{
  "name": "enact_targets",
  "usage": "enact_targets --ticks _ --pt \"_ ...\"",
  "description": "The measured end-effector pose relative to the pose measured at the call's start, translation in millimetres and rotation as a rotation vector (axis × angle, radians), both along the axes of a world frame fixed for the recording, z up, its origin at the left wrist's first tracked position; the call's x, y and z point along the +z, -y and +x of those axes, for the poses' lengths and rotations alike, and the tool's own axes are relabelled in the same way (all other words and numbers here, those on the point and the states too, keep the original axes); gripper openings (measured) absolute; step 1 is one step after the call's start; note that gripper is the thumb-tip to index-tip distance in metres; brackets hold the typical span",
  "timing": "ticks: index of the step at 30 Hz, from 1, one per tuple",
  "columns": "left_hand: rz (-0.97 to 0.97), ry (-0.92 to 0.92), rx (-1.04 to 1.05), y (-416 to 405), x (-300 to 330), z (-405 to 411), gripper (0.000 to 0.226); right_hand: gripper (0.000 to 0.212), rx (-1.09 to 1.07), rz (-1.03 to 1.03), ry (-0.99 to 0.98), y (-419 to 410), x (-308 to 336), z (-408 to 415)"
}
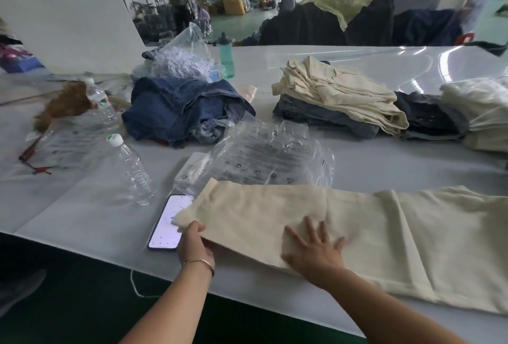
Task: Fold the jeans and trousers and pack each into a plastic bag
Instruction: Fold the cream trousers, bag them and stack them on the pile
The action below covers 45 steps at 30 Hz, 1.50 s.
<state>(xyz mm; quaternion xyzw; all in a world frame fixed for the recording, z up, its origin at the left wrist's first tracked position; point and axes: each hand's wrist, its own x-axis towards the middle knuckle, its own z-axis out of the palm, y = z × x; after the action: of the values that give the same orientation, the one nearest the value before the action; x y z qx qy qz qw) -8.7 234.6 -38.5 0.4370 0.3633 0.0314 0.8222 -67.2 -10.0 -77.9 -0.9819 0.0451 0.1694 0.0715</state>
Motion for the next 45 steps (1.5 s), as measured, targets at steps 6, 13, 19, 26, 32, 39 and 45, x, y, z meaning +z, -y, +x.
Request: enact_targets --ticks 6,13,19,26,32,39,45 --pt "-0.054 -0.076 -0.257 2 -6 -1 0.015 0.068 0.307 0.008 0.084 -11 -8 -15" --pt "-0.091 0.117 -0.084 4 9 3 0.037 0.063 0.323 0.105 0.11 5 -7 -18" --pt "-0.209 0.321 -0.249 41 63 -1 0.034 0.063 -0.113 0.037 0.199 70 -1 -24" --pt "0.175 0.595 -0.49 168 119 -25 0.043 0.061 -0.219 0.087 0.2 144 9 -60" --pt "0.659 0.877 -0.863 311 90 -78 0.04 0.043 -0.834 1.161 0.476 208 43 -86" --pt "1.612 0.701 -1.814 409 -8 -125 0.092 0.037 -1.122 1.746 0.12 301 46 -111" --pt "1.917 0.406 -0.94 357 -3 -81 0.043 0.035 -0.854 1.313 0.361 307 53 -97"
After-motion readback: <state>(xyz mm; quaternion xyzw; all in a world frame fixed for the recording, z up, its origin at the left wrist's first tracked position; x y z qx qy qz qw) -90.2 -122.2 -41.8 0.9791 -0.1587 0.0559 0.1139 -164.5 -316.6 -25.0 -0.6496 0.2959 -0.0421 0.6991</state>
